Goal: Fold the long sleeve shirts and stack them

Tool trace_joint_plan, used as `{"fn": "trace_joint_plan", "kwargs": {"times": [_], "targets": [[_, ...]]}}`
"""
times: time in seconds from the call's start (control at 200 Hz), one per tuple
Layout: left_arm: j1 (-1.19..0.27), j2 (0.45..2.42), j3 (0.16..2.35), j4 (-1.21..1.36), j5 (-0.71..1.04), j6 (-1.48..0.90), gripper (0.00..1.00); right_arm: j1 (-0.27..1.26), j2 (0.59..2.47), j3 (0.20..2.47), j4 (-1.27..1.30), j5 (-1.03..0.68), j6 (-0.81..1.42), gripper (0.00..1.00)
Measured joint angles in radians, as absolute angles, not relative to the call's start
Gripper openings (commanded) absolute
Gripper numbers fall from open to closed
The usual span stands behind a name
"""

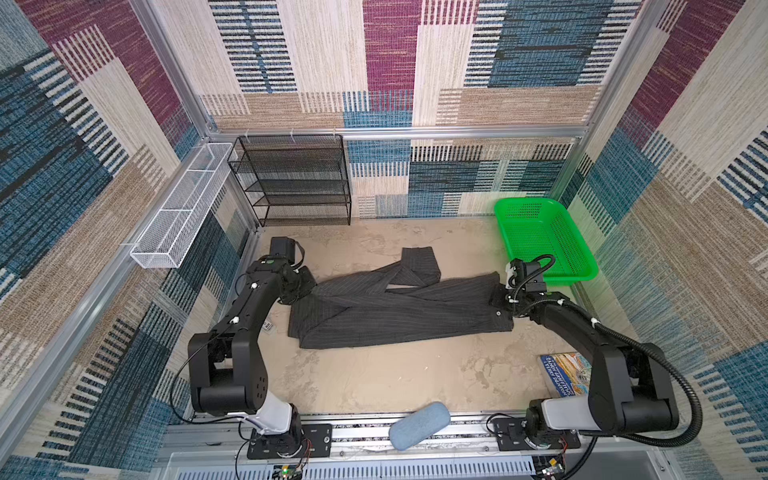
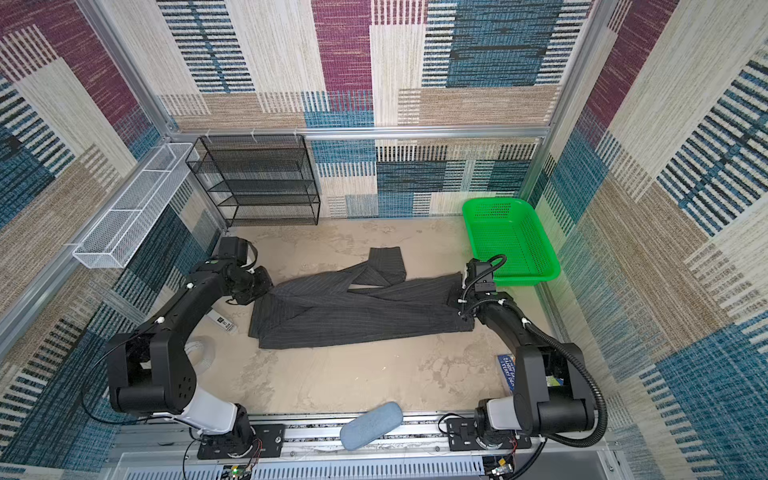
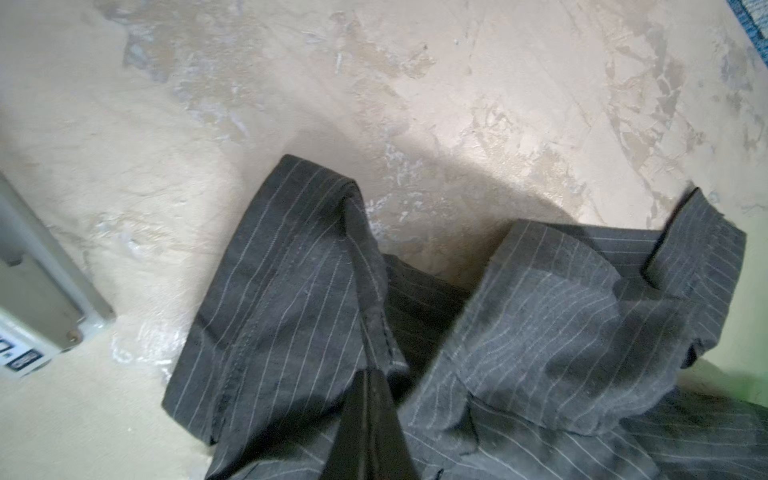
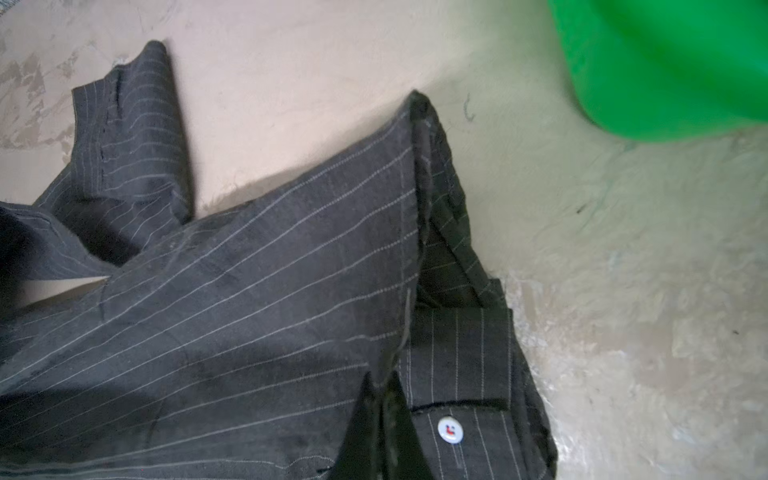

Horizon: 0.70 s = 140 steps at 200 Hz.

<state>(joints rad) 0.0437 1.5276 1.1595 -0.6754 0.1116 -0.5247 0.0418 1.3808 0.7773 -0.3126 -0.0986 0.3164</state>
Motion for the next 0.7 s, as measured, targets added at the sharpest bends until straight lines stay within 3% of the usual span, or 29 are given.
{"fn": "trace_joint_plan", "kwargs": {"times": [0.421, 0.701], "targets": [[0.075, 1.33, 0.913, -0.615, 0.208, -0.545, 0.0, 0.042, 1.334, 0.785, -0.351, -0.086, 0.302, 0.02], [0.075, 1.211, 0.768, -0.588, 0.212, -0.573, 0.0, 0.039, 1.404, 0.744, -0.345, -0.076, 0.298, 0.01]]}}
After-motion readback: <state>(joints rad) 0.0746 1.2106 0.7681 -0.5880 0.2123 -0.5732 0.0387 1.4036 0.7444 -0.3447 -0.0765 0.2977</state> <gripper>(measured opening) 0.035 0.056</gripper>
